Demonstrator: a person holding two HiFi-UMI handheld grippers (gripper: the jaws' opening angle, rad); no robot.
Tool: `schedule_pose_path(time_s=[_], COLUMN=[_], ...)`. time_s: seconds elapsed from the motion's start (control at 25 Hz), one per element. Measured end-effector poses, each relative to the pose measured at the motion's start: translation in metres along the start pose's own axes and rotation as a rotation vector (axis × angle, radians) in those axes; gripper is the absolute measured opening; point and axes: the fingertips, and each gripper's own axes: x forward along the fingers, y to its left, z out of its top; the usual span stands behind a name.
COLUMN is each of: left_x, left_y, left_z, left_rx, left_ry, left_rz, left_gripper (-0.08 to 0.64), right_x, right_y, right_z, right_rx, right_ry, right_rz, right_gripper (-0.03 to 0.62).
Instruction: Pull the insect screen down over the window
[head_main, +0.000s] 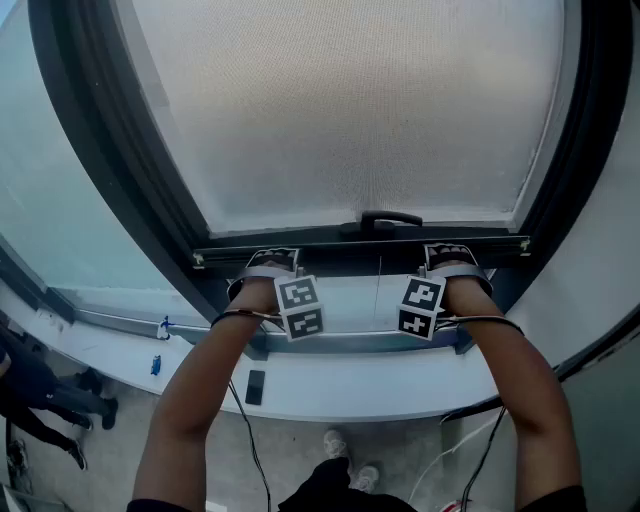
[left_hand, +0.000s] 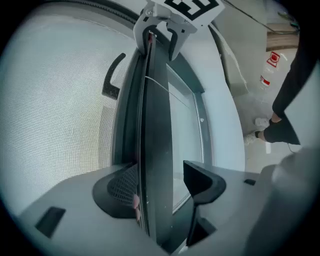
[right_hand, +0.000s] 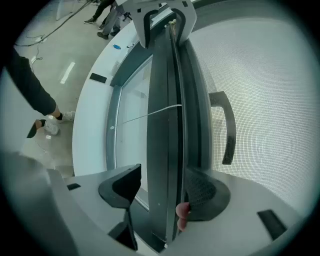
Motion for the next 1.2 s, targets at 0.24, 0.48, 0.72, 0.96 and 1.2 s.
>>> schedule_pose_path(time_s=[0.24,0.48,0.72,0.96,1.2], left_x=[0.004,0.011,0.013,0.015,0.013], left_y=[-0.002,0.002,0.005,0.004,0.005], left_z=[0.002,0.001,0.001,0.001,0.001], left_rx=[-0.016,-0.023,-0.008,-0.017,-0.024], left_ry=[-0.017,-0.012,0.013,0.012,-0.011], left_rz=[0.013,0.105,0.084,0.081,0.054], left_gripper=[0.278,0.268,0.268,0.268,0.268], right_x=[0.005,0.009,0.010,0.011,0.010], right_y=[0.006,0.002,-0.004,-0.004,-0.005], right_z=[0.000,0.001,-0.001,0.001,0.003], right_rx=[0.011,-0.002,-0.035,-0.010,-0.005], right_ry=[0.007,0.012,0.040,0.000,-0.065], right_rz=[0.002,-0.037,-0.057,-0.067,-0.057], right_gripper=[0.259,0.262,0.262,0.262,0.261])
